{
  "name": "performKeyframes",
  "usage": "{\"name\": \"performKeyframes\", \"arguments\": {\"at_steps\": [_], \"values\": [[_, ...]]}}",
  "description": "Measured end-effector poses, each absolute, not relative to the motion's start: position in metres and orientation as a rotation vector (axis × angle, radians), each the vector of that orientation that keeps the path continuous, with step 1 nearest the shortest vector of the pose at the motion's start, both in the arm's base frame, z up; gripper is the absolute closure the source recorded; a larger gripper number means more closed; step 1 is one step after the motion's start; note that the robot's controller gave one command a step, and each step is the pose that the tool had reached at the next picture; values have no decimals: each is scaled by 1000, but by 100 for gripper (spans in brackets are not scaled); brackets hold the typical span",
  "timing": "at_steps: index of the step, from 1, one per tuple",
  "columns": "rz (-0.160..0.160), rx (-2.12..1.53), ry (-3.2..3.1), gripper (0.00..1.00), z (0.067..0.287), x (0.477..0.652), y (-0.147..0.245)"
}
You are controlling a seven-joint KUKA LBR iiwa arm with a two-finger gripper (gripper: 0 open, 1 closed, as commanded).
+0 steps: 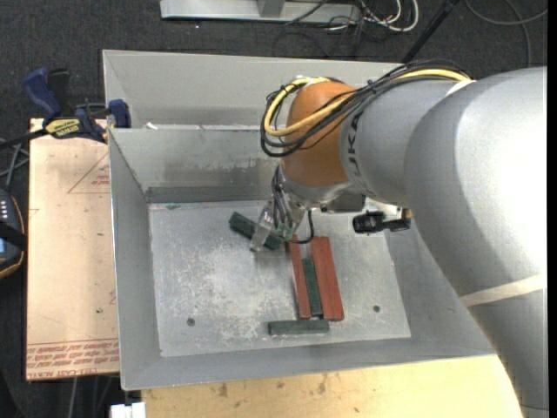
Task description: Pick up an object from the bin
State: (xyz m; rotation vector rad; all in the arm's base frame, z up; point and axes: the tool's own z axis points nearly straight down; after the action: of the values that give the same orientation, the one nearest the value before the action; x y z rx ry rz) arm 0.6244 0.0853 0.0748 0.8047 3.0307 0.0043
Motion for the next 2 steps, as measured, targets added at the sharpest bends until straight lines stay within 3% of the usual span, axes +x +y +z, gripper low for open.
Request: {"name": "performKeyframes", "arguments": {"at_steps": [2], "values": [[-2,806,3042,100,111,621,85]]}}
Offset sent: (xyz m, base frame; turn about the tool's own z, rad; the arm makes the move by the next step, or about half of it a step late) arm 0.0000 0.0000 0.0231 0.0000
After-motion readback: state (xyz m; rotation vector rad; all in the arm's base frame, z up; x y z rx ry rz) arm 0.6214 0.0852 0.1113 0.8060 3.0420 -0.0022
